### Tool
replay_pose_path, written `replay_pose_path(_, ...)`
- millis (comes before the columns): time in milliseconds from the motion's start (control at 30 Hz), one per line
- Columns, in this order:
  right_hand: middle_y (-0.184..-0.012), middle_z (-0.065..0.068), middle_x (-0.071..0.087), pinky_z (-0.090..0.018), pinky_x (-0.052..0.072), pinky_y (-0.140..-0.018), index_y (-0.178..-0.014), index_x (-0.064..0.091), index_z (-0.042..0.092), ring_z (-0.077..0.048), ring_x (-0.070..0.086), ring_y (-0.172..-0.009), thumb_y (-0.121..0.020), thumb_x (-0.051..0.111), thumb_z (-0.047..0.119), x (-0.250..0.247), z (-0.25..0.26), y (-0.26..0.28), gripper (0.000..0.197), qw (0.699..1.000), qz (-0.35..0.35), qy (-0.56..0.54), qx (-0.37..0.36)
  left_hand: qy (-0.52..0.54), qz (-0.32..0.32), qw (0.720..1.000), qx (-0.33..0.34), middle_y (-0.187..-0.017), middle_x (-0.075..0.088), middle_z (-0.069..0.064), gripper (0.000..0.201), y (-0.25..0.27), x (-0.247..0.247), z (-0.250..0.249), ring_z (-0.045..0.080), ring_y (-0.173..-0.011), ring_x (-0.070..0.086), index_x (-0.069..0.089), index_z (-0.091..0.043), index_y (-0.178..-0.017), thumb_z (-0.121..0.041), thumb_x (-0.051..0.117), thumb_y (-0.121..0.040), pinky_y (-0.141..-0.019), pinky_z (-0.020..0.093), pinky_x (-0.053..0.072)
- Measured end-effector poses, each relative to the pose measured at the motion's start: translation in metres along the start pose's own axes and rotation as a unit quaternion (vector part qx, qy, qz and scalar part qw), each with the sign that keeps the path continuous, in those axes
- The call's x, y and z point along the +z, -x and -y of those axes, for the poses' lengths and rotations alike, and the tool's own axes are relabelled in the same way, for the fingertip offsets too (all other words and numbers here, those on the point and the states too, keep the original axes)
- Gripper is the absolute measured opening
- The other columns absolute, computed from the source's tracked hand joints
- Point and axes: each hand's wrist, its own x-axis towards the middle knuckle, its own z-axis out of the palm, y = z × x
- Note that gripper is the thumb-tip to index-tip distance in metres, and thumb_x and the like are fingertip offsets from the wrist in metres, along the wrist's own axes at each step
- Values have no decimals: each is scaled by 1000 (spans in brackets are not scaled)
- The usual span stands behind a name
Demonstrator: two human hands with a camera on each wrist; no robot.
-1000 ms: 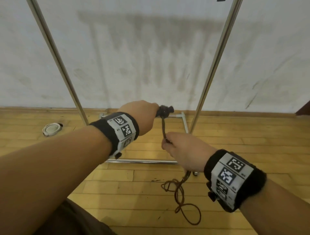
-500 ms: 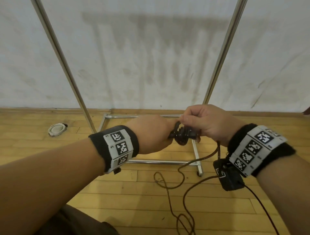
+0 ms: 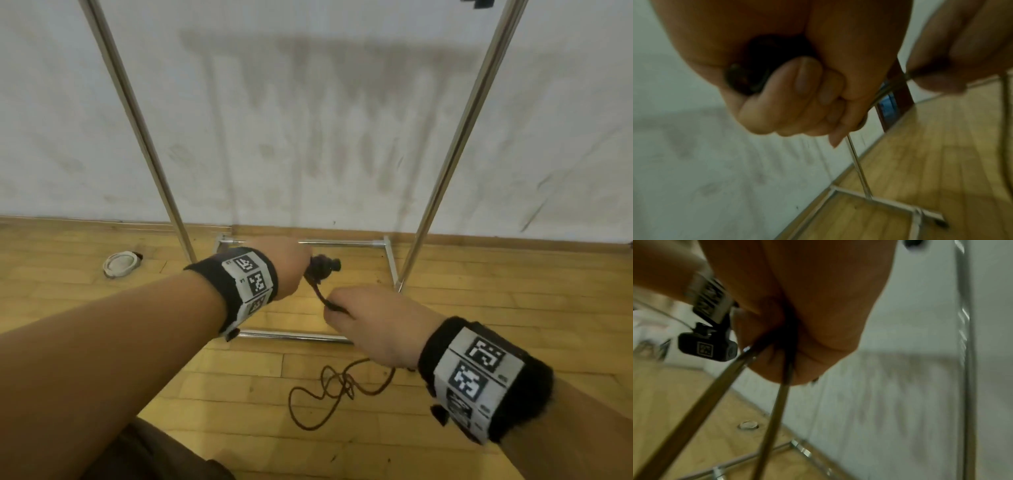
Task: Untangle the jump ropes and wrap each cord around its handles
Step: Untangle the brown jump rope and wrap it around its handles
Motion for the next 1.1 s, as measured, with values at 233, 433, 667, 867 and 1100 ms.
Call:
replay_pose_path(233, -81, 8, 67, -36, 54, -76, -89, 71, 29, -8, 61, -78, -92, 62, 55, -57, -22, 8, 27, 993, -112, -14, -29, -29, -35, 992, 120, -78, 57, -7, 30, 8, 22, -26, 10, -64, 52, 46, -29, -78, -34, 52, -107, -55, 25, 37)
replay_pose_path(433, -72, -9, 61, -30, 31, -43, -106, 68, 18, -20, 37, -47, -78, 64, 64, -44, -39, 4, 54, 938, -46, -343, 34, 30, -139, 972, 185, -101, 70, -8, 28, 22, 6, -7, 18, -84, 67, 52, -32, -131, -43, 53, -105, -65, 28, 45)
replay_pose_path(667, -88, -21, 71, -22, 17, -40, -123, 62, 3, -11, 24, -45, -88, 59, 51, -38, -32, 6, 60, 825, 2, -565, 22, 93, -375, 900, 203, -89, 71, 6, 20, 20, 0, 3, 36, -82, 66, 66, -11, -106, -13, 70, -87, -76, 40, 44)
replay_pose_path(867, -93, -20, 76, -23, 21, -39, -111, 70, 3, -11, 27, -43, -97, 58, 46, -38, -29, 4, 46, 812, -146, -563, 40, 393, -291, 872, -2, -146, 54, 2, 67, 10, 4, 12, 23, -134, 52, 43, -14, -151, -17, 72, -91, -114, 43, 44)
replay_pose_path(1100, -86, 15, 77, -11, 50, -64, -105, 78, 31, 2, 71, -76, -103, 52, 45, -17, -4, -6, 29, 924, -256, -283, -15, 838, 35, 543, 43, -104, 75, 19, 55, 23, 14, -21, 29, -85, 74, 71, 1, -117, -51, 64, -102, -77, 42, 64)
